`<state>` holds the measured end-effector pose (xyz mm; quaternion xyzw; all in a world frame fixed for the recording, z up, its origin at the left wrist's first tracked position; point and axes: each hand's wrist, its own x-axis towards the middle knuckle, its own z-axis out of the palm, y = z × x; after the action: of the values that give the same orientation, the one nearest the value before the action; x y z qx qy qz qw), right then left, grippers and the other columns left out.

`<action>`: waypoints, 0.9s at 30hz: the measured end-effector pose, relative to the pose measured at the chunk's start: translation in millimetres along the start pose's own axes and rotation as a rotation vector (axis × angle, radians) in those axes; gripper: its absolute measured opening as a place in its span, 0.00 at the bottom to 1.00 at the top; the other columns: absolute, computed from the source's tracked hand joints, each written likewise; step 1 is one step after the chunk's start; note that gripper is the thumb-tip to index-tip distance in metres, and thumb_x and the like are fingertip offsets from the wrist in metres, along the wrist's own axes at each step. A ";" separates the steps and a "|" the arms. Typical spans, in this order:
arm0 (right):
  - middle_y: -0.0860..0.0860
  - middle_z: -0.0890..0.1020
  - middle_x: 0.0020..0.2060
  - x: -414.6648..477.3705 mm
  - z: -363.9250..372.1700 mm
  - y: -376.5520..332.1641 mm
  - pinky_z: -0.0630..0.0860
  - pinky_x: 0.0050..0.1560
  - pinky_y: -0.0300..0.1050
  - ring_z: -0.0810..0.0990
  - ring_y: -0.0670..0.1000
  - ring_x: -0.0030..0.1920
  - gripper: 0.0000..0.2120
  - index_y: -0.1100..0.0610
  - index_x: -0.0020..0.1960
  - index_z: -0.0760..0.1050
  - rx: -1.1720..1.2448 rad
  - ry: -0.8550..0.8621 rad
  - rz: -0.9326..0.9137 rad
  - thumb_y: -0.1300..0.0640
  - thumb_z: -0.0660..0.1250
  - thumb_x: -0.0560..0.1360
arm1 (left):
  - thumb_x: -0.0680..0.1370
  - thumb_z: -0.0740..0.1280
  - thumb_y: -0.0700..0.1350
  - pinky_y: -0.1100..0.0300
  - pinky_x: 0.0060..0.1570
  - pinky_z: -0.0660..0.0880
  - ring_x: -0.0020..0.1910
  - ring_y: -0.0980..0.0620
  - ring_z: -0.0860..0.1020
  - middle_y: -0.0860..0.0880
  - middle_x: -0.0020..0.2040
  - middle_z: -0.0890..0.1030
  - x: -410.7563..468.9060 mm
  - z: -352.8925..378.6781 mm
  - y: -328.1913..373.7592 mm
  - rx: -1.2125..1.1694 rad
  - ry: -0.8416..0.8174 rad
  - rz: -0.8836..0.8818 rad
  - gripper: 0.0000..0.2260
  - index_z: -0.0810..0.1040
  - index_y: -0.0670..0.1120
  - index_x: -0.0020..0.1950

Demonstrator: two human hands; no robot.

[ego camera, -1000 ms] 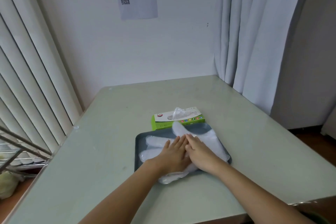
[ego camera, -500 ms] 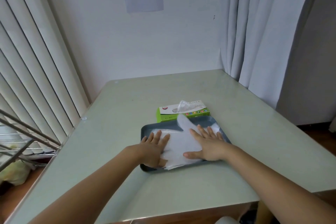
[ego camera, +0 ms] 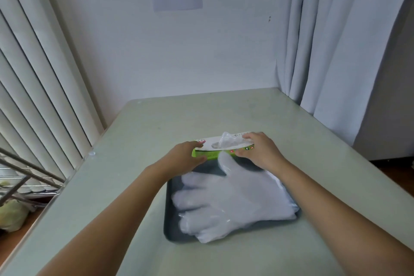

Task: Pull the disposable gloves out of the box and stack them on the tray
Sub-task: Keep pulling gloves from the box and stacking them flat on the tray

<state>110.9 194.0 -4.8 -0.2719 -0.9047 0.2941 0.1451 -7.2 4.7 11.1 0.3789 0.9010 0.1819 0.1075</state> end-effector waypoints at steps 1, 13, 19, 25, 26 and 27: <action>0.55 0.72 0.64 7.6 1.0 -2.1 0.66 0.60 0.43 0.72 0.54 0.64 0.30 0.55 0.68 0.71 0.001 -0.005 -0.014 0.47 0.75 0.69 | 0.80 0.63 0.52 0.61 0.63 0.65 0.69 0.49 0.69 0.49 0.72 0.70 6.4 2.9 1.4 -0.024 0.003 0.005 0.23 0.66 0.51 0.74; 0.51 0.80 0.47 61.5 26.9 -1.1 0.71 0.46 0.41 0.78 0.53 0.49 0.09 0.55 0.51 0.82 0.001 -0.051 -0.198 0.59 0.72 0.71 | 0.84 0.54 0.49 0.53 0.73 0.49 0.78 0.46 0.44 0.47 0.80 0.46 55.4 23.8 0.4 -0.003 -0.189 0.026 0.26 0.49 0.46 0.79; 0.50 0.85 0.39 62.1 17.9 0.1 0.73 0.42 0.33 0.81 0.49 0.41 0.06 0.62 0.44 0.84 0.337 0.149 -0.164 0.59 0.71 0.74 | 0.84 0.53 0.48 0.53 0.72 0.49 0.78 0.44 0.43 0.46 0.80 0.46 56.4 26.9 0.4 -0.004 -0.203 0.034 0.25 0.48 0.45 0.79; 0.48 0.77 0.29 52.8 -20.1 -22.5 0.68 0.37 0.35 0.71 0.42 0.29 0.11 0.61 0.36 0.78 0.829 0.358 -0.142 0.60 0.67 0.76 | 0.85 0.52 0.48 0.50 0.73 0.49 0.78 0.44 0.43 0.46 0.80 0.46 55.6 24.0 4.4 0.044 -0.235 0.018 0.25 0.49 0.46 0.79; 0.47 0.76 0.28 49.2 -28.6 -27.0 0.67 0.35 0.34 0.70 0.42 0.29 0.12 0.60 0.35 0.77 0.886 0.370 -0.141 0.59 0.66 0.77 | 0.84 0.53 0.48 0.50 0.73 0.50 0.78 0.44 0.45 0.45 0.80 0.47 55.9 22.6 6.0 0.058 -0.246 0.005 0.24 0.50 0.46 0.79; 0.47 0.76 0.28 45.8 -36.3 -30.4 0.67 0.34 0.33 0.70 0.42 0.29 0.12 0.59 0.36 0.76 0.938 0.366 -0.139 0.59 0.65 0.77 | 0.84 0.53 0.47 0.51 0.72 0.53 0.78 0.43 0.49 0.44 0.79 0.50 55.9 21.2 7.5 0.086 -0.257 -0.001 0.23 0.53 0.45 0.78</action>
<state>76.7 216.3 46.9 -0.1638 -0.6511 0.6059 0.4268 -33.9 55.1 -8.3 0.4030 0.8870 0.0929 0.2056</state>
